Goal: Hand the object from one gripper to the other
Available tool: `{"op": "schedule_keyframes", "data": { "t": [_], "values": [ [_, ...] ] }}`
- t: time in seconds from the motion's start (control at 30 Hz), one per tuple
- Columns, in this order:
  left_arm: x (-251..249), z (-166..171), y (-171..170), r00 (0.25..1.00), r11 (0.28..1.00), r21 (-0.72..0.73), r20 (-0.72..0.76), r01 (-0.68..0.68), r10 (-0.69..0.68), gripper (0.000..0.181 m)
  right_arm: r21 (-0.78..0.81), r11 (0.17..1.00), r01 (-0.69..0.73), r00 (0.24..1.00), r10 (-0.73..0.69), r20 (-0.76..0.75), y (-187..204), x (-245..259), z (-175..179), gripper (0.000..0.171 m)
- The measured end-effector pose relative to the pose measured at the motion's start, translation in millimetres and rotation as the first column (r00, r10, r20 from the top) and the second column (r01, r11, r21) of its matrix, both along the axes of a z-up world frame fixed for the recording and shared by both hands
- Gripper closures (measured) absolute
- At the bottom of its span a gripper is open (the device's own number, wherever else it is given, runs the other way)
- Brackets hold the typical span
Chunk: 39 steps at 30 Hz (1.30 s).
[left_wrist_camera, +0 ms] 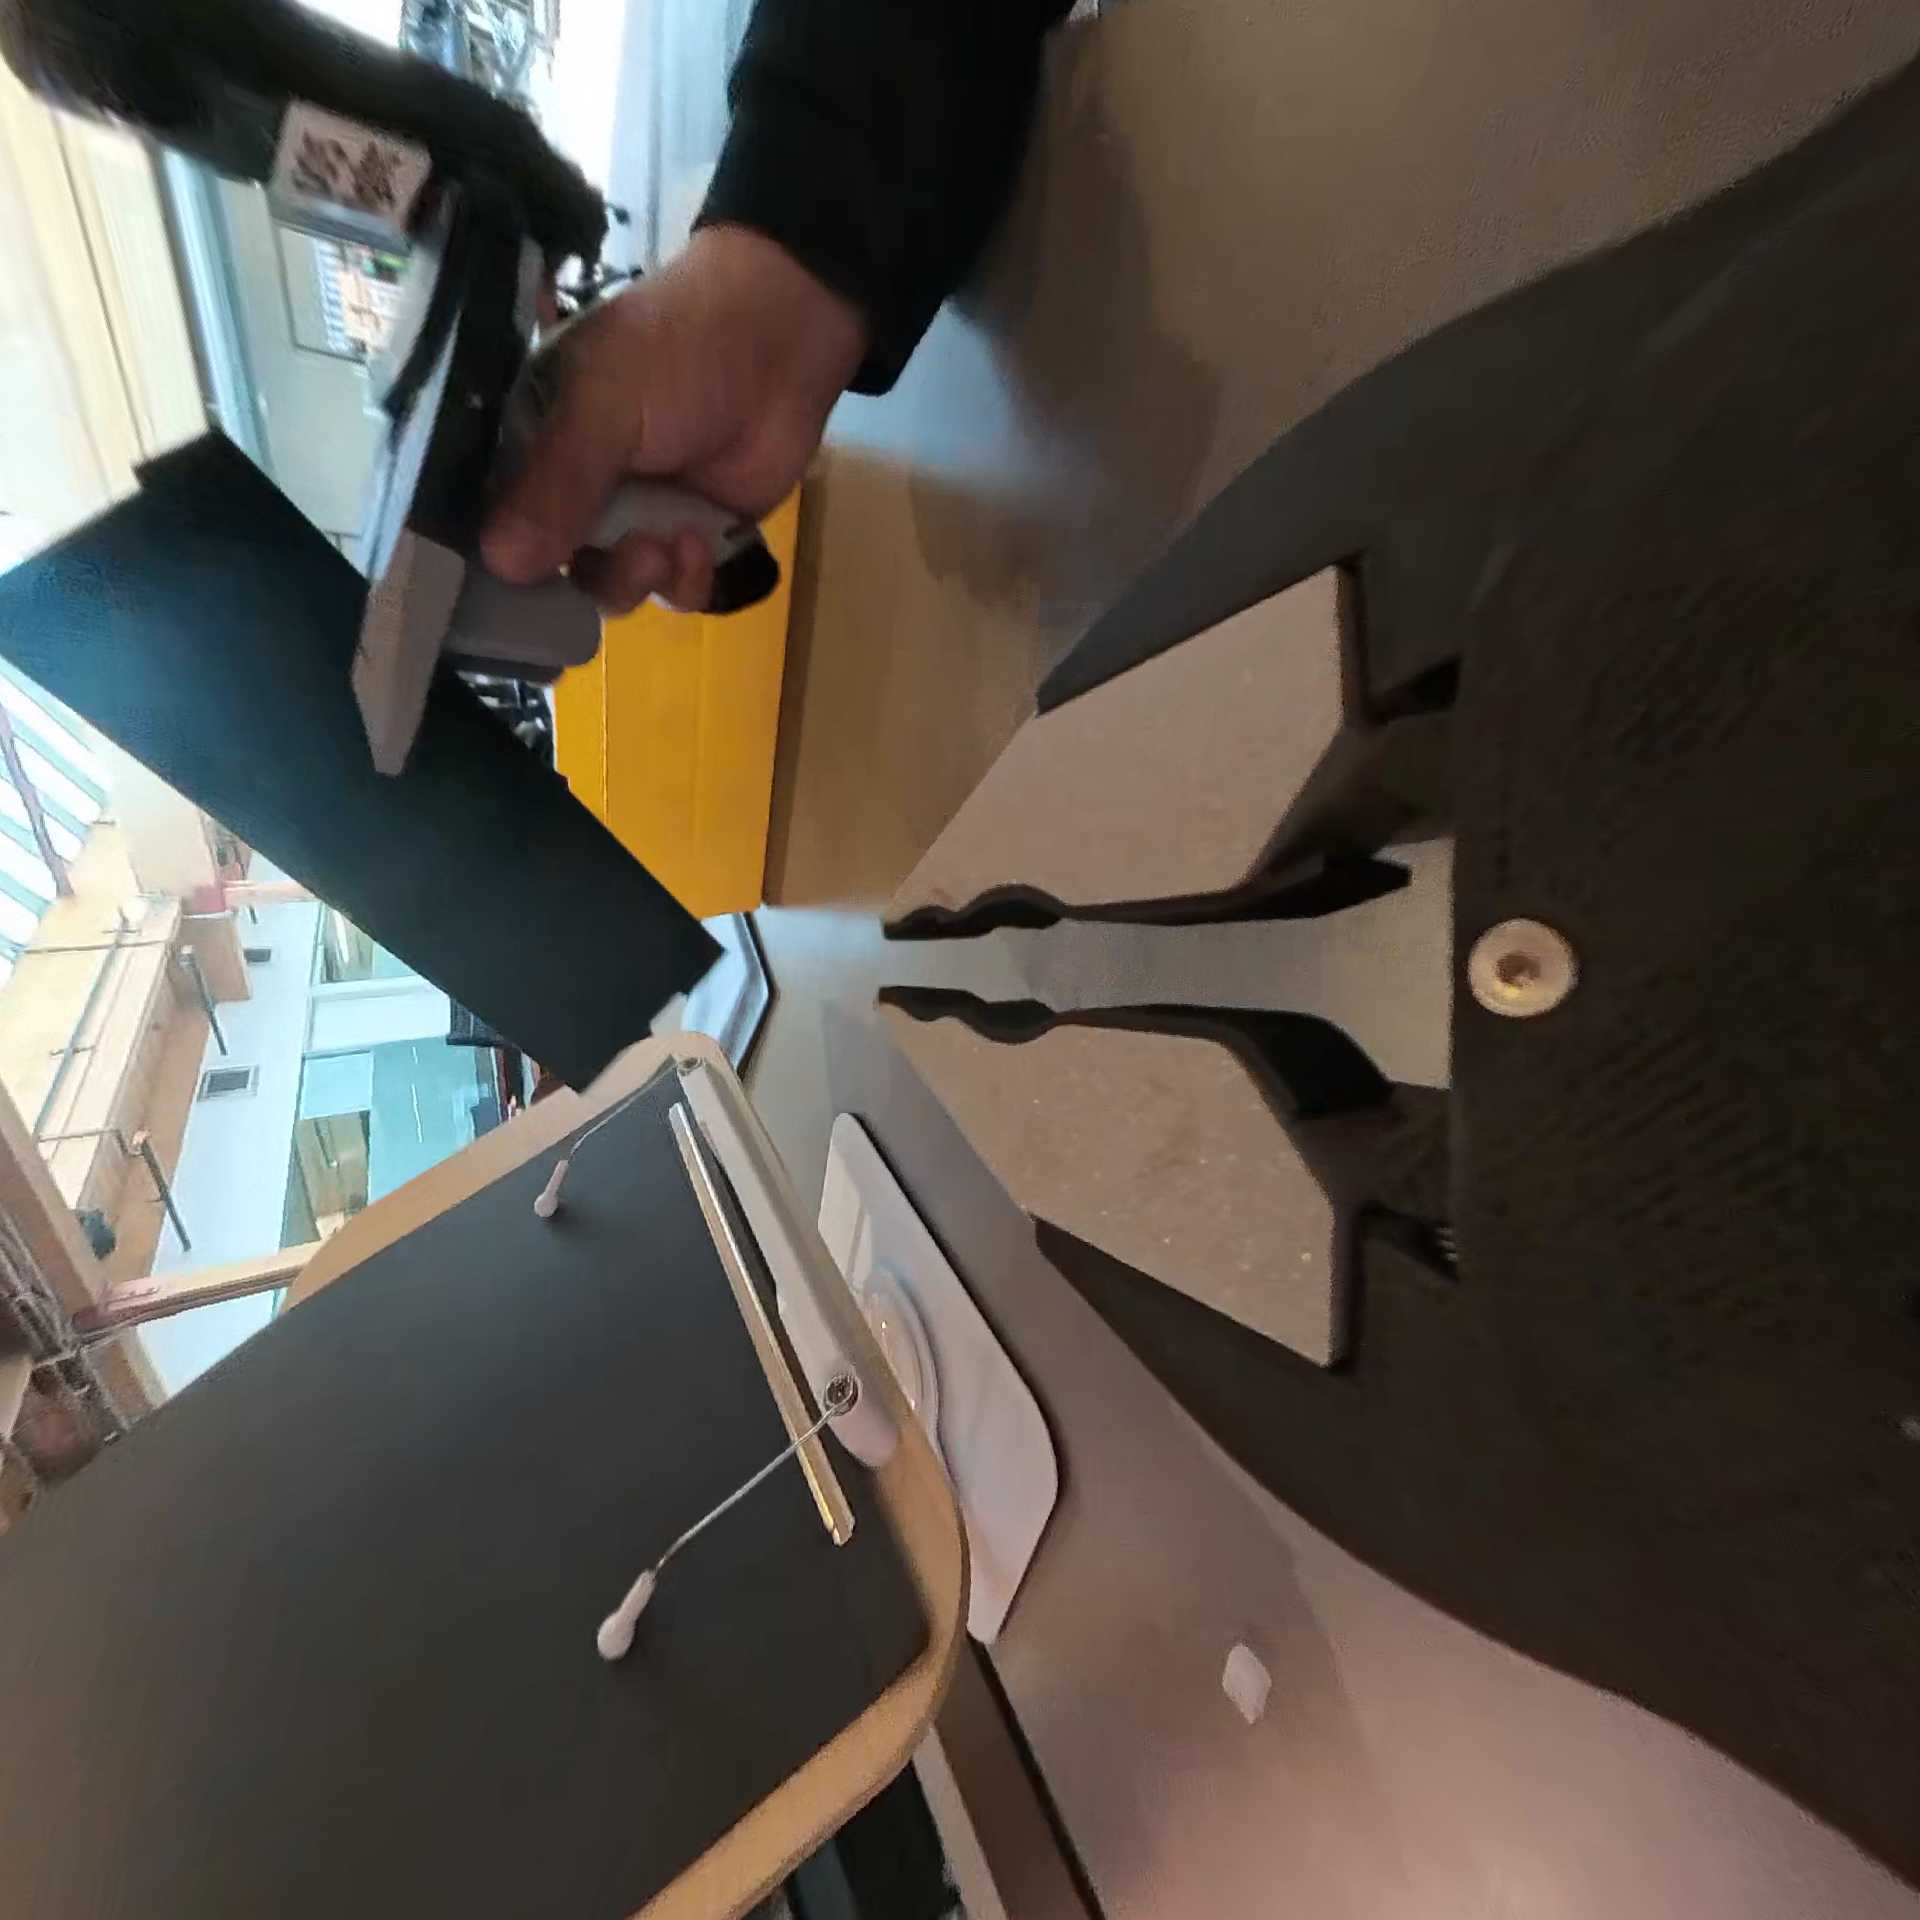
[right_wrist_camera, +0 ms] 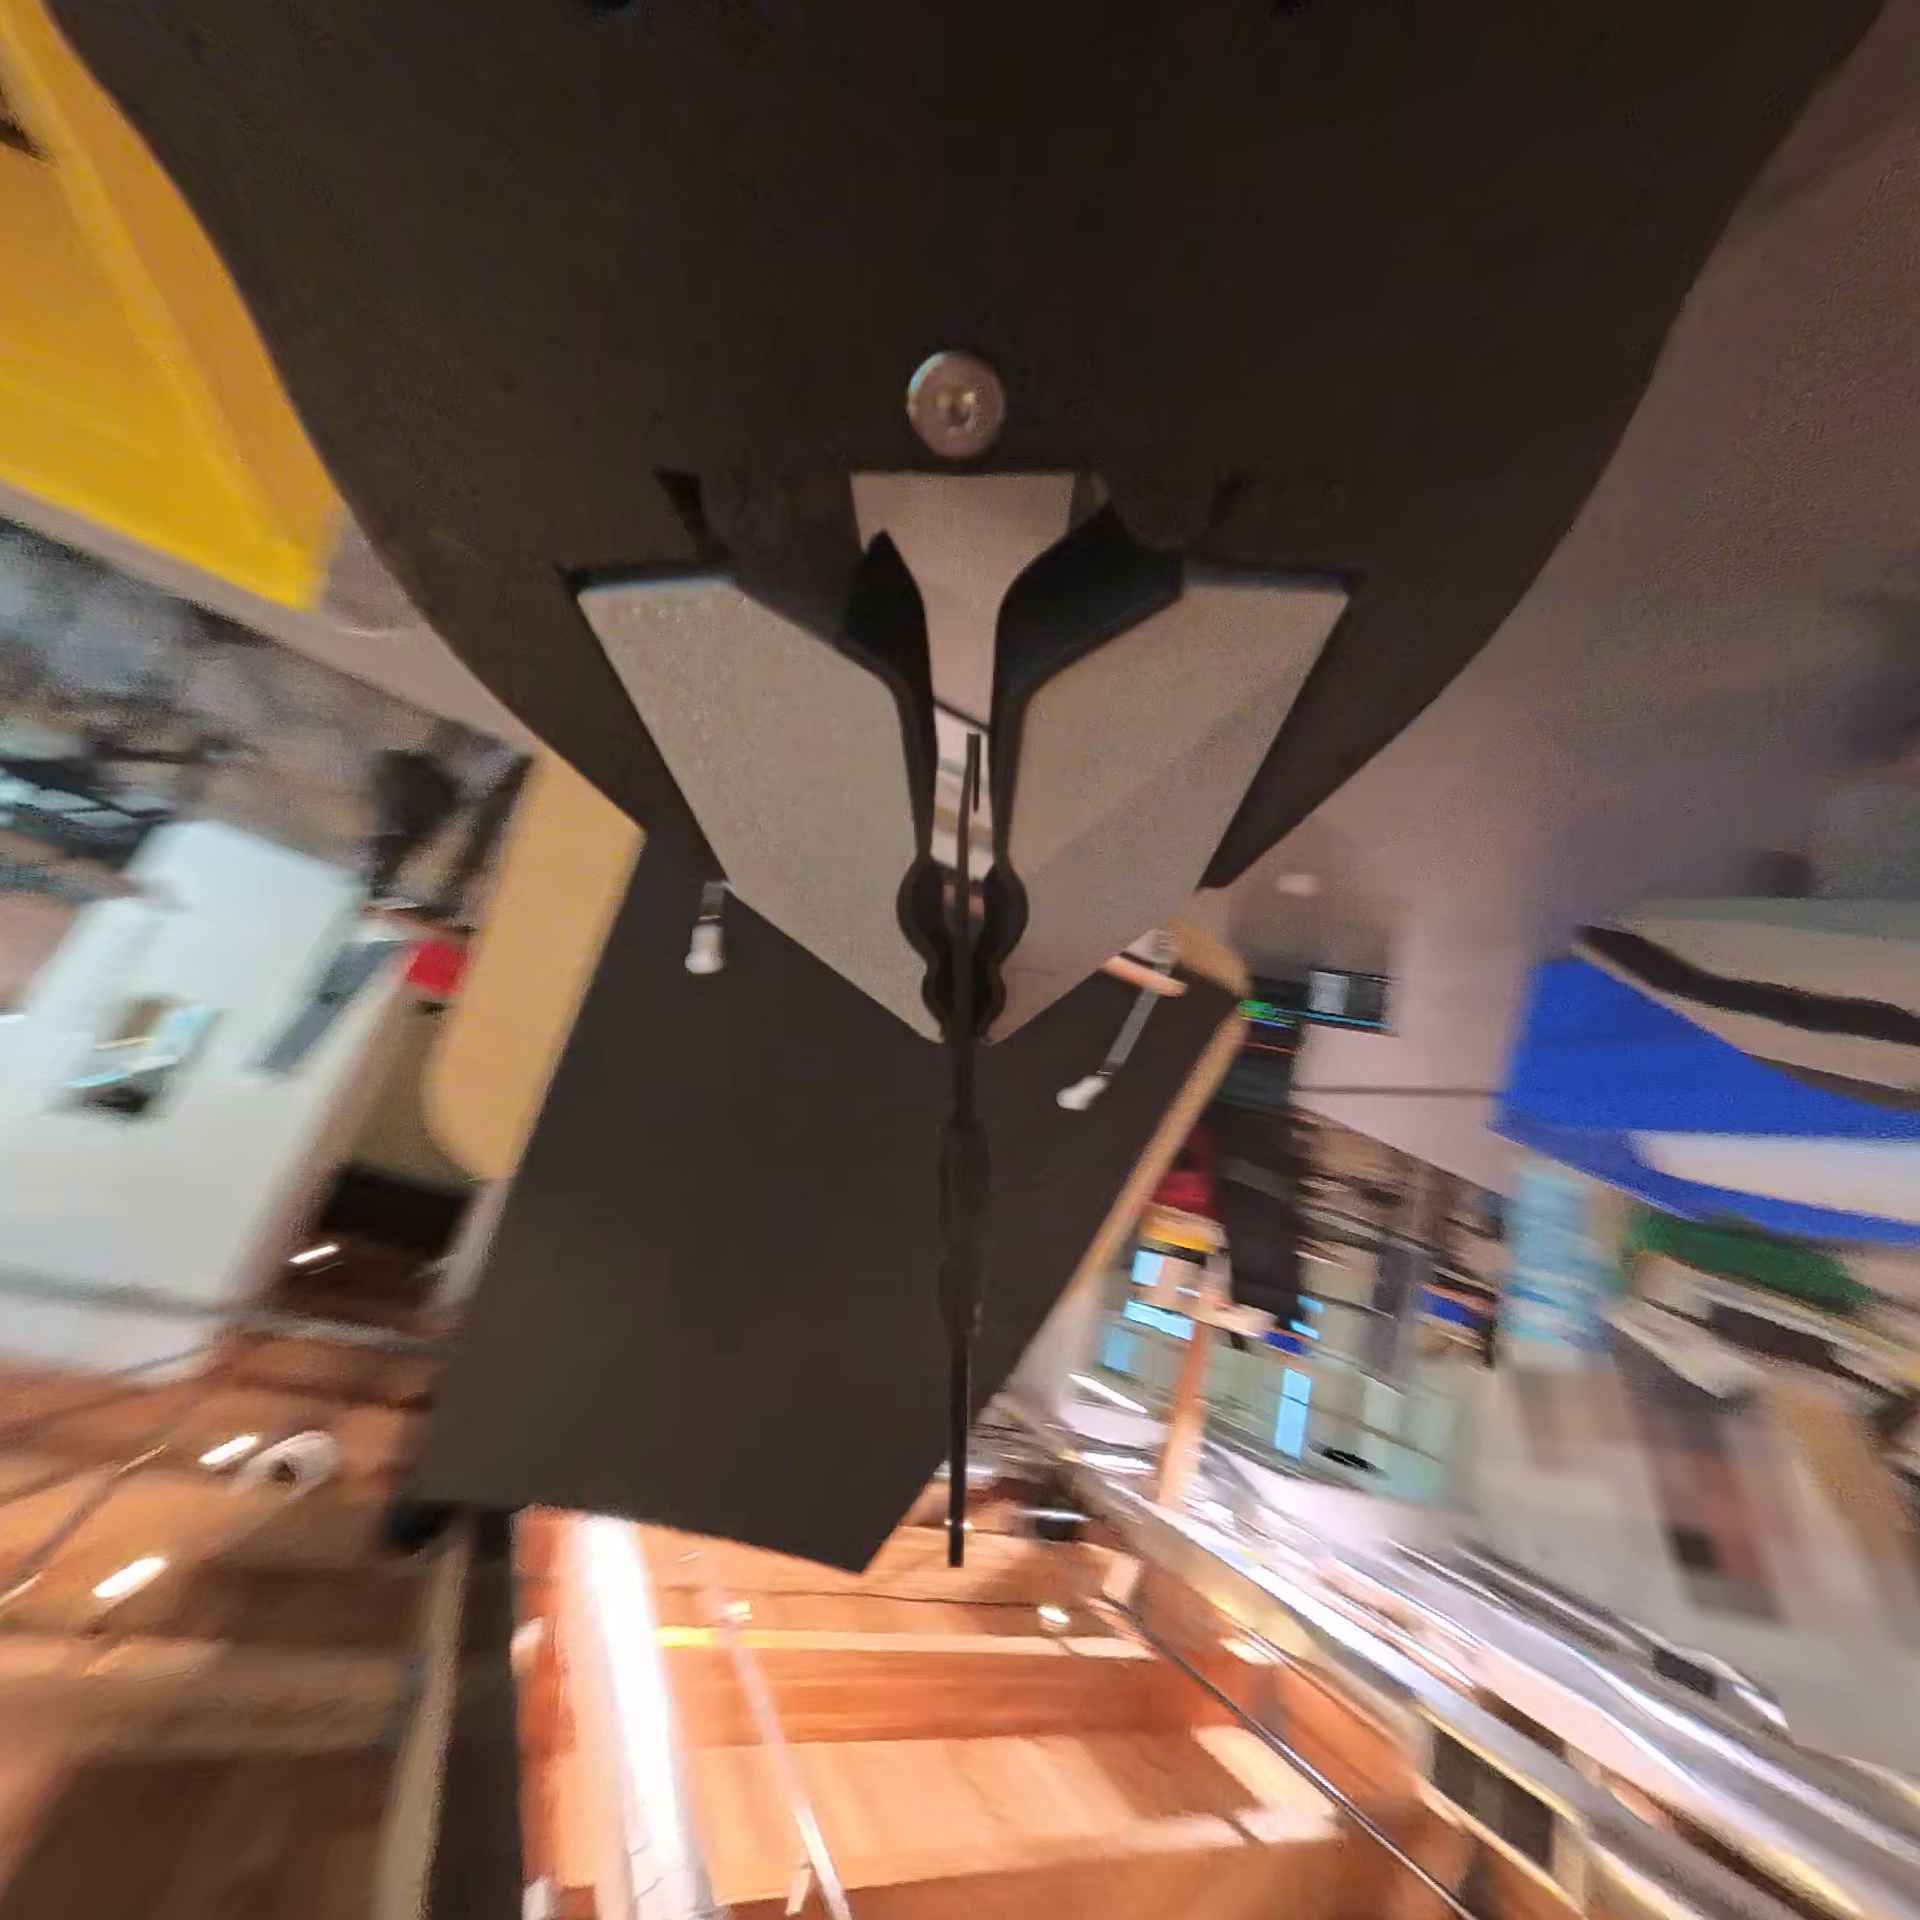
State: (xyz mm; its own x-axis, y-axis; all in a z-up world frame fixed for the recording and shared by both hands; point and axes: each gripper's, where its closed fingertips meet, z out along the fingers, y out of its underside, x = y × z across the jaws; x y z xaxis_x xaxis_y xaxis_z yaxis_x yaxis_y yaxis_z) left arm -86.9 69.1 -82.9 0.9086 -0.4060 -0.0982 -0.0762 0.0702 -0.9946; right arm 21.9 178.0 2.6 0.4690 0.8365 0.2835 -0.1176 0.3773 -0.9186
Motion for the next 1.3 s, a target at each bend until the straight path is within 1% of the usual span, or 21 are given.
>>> {"op": "schedule_keyframes", "data": {
  "t": [0.07, 0.13, 0.23, 0.3, 0.37, 0.4, 0.47, 0.53, 0.6, 0.67, 0.77, 0.83, 0.9, 0.93, 1.0, 1.07, 1.1, 1.17, 1.2, 1.27, 1.3],
  "values": [
    [-0.5, -0.5, 0.1, 1.000, 1.000, 0.000, -0.011, -0.006, 0.006, 0.178, 0.132, 0.977, 0.166, 0.986, -0.169, 0.014, 0.1, 9.2, 7.4, 0.171],
    [-4.2, -0.6, 1.0, 0.999, 1.000, 0.004, -0.022, -0.030, 0.030, 0.180, 0.205, 0.935, 0.289, 0.957, -0.287, -0.040, -5.2, 19.4, 20.5, 0.171],
    [-9.0, -0.9, 1.7, 0.997, 0.998, 0.010, -0.042, -0.058, 0.058, 0.181, 0.239, 0.899, 0.366, 0.929, -0.338, -0.151, -19.2, 48.3, 59.7, 0.171],
    [-9.3, -2.8, 2.3, 0.995, 0.997, 0.006, -0.071, -0.072, 0.073, 0.181, 0.236, 0.871, 0.431, 0.901, -0.401, -0.164, -13.7, 77.4, 83.2, 0.171],
    [-8.8, -4.6, 2.5, 0.990, 0.996, 0.010, -0.106, -0.088, 0.089, 0.181, 0.188, 0.858, 0.478, 0.878, -0.460, -0.133, 3.0, 113.2, 96.2, 0.171],
    [-8.0, -4.8, 2.5, 0.989, 0.996, 0.014, -0.119, -0.092, 0.093, 0.181, 0.152, 0.851, 0.503, 0.864, -0.491, -0.106, 15.4, 132.8, 97.3, 0.171],
    [-6.3, -5.7, 2.7, 0.987, 0.996, 0.015, -0.133, -0.091, 0.092, 0.181, 0.074, 0.819, 0.569, 0.822, -0.568, -0.037, 47.1, 172.6, 87.5, 0.171],
    [-5.1, -6.5, 3.1, 0.986, 0.996, 0.013, -0.140, -0.090, 0.091, 0.181, -0.001, 0.773, 0.635, 0.773, -0.634, 0.020, 80.6, 208.7, 66.7, 0.171],
    [-5.1, -6.2, 2.7, 0.986, 0.996, 0.017, -0.141, -0.091, 0.093, 0.181, -0.036, 0.725, 0.688, 0.726, -0.687, 0.048, 107.5, 237.6, 46.3, 0.171],
    [-5.8, -6.0, 2.8, 0.986, 0.996, 0.017, -0.138, -0.093, 0.094, 0.181, -0.057, 0.710, 0.702, 0.712, -0.699, 0.068, 125.5, 253.3, 29.4, 0.171],
    [-6.9, -6.4, 3.8, 0.988, 0.996, 0.007, -0.127, -0.092, 0.092, 0.181, -0.121, 0.728, 0.675, 0.738, -0.664, 0.118, 141.7, 261.9, 9.9, 0.171],
    [-7.3, -6.6, 4.3, 0.988, 0.996, 0.004, -0.124, -0.092, 0.091, 0.181, -0.140, 0.750, 0.647, 0.762, -0.645, 0.066, 143.7, 266.4, 12.2, 0.171],
    [-6.8, -7.0, 4.5, 0.988, 0.996, 0.002, -0.126, -0.090, 0.090, 0.181, -0.137, 0.800, 0.584, 0.808, -0.590, -0.003, 140.5, 264.9, 19.5, 0.171],
    [-6.5, -7.0, 4.5, 0.988, 0.996, 0.003, -0.128, -0.089, 0.089, 0.181, -0.126, 0.819, 0.560, 0.826, -0.564, 0.006, 138.4, 262.7, 15.4, 0.171],
    [-6.1, -7.2, 4.5, 0.987, 0.996, 0.005, -0.132, -0.089, 0.089, 0.181, -0.074, 0.808, 0.584, 0.812, -0.582, 0.042, 142.3, 264.4, -0.8, 0.171],
    [-6.4, -8.1, 5.5, 0.987, 0.996, -0.003, -0.130, -0.091, 0.090, 0.181, -0.060, 0.777, 0.627, 0.776, -0.616, 0.137, 152.4, 267.8, -15.6, 0.171],
    [-6.4, -8.2, 5.6, 0.987, 0.996, -0.004, -0.130, -0.092, 0.091, 0.181, -0.056, 0.790, 0.610, 0.788, -0.598, 0.144, 151.9, 264.4, -14.3, 0.171],
    [-5.7, -7.9, 5.0, 0.987, 0.996, 0.001, -0.135, -0.090, 0.090, 0.181, -0.043, 0.845, 0.532, 0.845, -0.527, 0.092, 146.5, 250.4, -1.9, 0.171],
    [-5.8, -7.8, 5.0, 0.987, 0.996, 0.002, -0.136, -0.092, 0.091, 0.181, -0.047, 0.862, 0.505, 0.861, -0.500, 0.094, 148.9, 243.7, 1.2, 0.171],
    [-6.0, -8.2, 5.3, 0.987, 0.996, -0.001, -0.133, -0.092, 0.091, 0.181, -0.048, 0.855, 0.517, 0.848, -0.503, 0.164, 164.3, 235.3, 3.0, 0.171],
    [-6.8, -8.0, 5.5, 0.987, 0.995, -0.002, -0.129, -0.095, 0.094, 0.181, 0.002, 0.840, 0.542, 0.822, -0.531, 0.208, 173.7, 231.1, 5.7, 0.171]
  ]
}}
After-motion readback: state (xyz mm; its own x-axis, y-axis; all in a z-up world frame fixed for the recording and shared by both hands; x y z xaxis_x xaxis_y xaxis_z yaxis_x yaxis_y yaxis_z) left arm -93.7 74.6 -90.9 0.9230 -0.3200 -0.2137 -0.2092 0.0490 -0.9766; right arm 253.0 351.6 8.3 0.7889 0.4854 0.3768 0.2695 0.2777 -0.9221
